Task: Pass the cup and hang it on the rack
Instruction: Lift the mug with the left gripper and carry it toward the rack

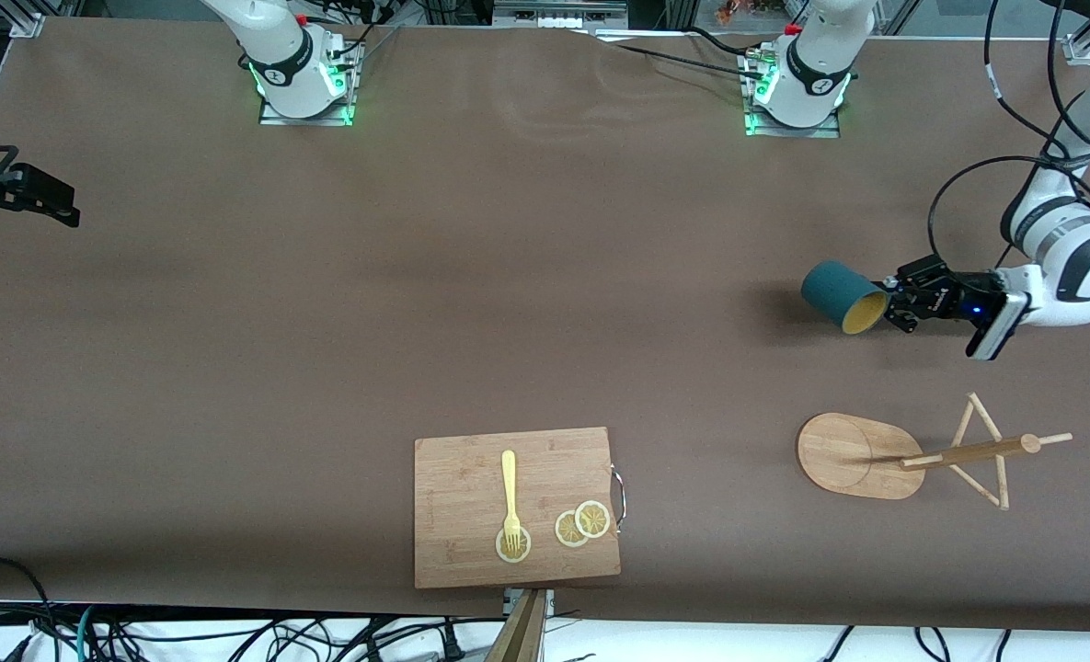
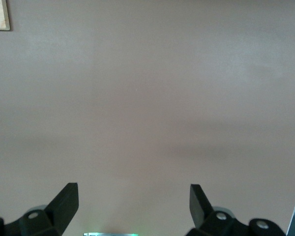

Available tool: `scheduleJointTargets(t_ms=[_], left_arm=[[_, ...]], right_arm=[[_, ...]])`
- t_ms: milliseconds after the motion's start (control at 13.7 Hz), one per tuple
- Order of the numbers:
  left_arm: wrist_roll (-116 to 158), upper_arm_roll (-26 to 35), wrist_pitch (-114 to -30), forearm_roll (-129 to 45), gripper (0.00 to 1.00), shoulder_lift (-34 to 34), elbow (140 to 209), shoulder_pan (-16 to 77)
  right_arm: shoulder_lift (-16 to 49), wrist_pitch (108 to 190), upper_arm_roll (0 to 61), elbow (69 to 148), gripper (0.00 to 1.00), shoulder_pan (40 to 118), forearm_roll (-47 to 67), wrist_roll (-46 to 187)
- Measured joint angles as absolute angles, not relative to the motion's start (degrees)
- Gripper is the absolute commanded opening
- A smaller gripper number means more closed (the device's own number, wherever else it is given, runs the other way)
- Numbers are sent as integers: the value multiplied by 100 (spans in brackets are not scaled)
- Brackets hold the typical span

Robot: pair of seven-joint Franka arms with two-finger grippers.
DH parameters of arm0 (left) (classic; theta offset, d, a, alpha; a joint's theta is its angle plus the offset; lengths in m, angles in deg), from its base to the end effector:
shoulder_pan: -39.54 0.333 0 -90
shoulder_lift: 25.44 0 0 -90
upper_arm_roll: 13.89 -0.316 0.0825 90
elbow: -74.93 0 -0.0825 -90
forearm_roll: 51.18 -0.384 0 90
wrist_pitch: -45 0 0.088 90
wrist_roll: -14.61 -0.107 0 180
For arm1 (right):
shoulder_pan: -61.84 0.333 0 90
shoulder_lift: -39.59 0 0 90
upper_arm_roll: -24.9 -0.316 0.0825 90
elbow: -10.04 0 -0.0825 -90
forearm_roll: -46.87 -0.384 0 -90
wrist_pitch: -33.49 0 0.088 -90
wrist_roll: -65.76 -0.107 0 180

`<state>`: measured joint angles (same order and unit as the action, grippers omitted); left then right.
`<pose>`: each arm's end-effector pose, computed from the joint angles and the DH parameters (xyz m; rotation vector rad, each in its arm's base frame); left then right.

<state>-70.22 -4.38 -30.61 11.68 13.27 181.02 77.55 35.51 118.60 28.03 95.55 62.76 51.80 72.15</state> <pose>0.5282 0.1651 0.1968 1.5018 -0.3853 0.4064 0.5668 -0.0305 0.6145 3.0533 0.1053 -0.1293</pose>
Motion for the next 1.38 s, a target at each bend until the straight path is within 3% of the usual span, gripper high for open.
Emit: scheduleJointTargets(t_ms=[291,655,1383], left_arm=[[-5151,-434,-2836,1168,0,1323,17659,7872],[-3493,-432,-2615,1322,0,1337,17583,8142],[-2819,-394,-2594,1845,0,1633,17296,8149]], right_arm=[[3551,11860,2803,9555,100,6276,5180,7215],[3551,11860,2804,9555,100,6276,5180,7215],[3551,11860,2804,9555,100,6275,5180,7215]])
